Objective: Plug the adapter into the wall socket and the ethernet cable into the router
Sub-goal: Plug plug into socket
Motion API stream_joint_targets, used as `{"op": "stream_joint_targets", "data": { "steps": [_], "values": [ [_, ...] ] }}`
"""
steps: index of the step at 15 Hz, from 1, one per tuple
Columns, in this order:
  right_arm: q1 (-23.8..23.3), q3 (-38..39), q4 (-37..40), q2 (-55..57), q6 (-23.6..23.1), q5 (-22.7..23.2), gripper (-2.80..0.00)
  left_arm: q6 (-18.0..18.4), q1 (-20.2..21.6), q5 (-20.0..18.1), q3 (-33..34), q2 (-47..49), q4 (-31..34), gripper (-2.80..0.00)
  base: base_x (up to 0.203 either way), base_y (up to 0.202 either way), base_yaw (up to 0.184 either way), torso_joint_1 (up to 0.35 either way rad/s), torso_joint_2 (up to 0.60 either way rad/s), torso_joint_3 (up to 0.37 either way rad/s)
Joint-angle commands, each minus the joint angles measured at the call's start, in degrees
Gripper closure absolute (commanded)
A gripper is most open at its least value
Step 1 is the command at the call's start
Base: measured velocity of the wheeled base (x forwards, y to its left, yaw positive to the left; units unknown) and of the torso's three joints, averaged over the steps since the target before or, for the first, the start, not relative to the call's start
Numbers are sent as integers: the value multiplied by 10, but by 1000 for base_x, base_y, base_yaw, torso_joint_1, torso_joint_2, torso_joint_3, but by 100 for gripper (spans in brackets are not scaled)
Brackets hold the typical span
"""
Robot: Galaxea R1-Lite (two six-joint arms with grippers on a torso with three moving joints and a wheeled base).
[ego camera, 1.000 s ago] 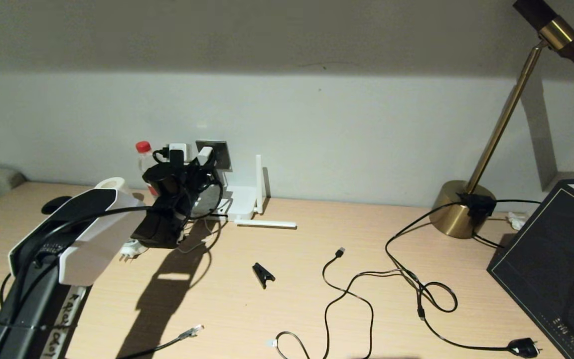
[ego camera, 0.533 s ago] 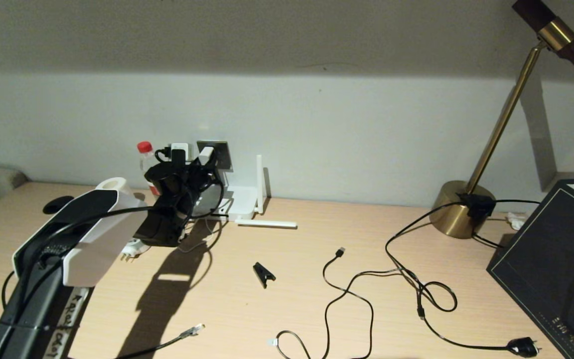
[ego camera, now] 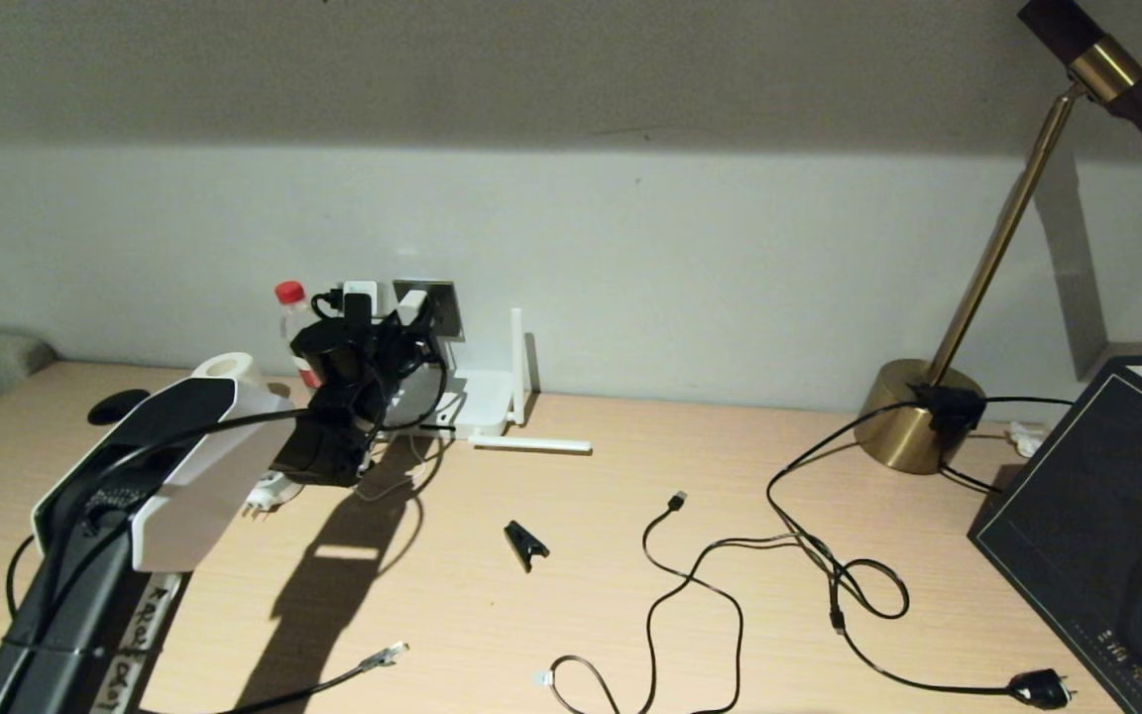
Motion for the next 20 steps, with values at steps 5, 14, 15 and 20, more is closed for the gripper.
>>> {"op": "stream_joint_targets", "data": {
  "steps": [5,14,15,20],
  "values": [
    [0,20,0,1,-1,0,0,0,0,1,-13,5,6,0,0,0,0,0,0,0],
    [0,20,0,1,-1,0,0,0,0,3,-18,16,7,0,0,0,0,0,0,0],
    [0,20,0,1,-1,0,0,0,0,3,-17,16,7,0,0,0,0,0,0,0],
    [0,20,0,1,-1,0,0,0,0,5,-17,16,3,0,0,0,0,0,0,0]
  ]
}}
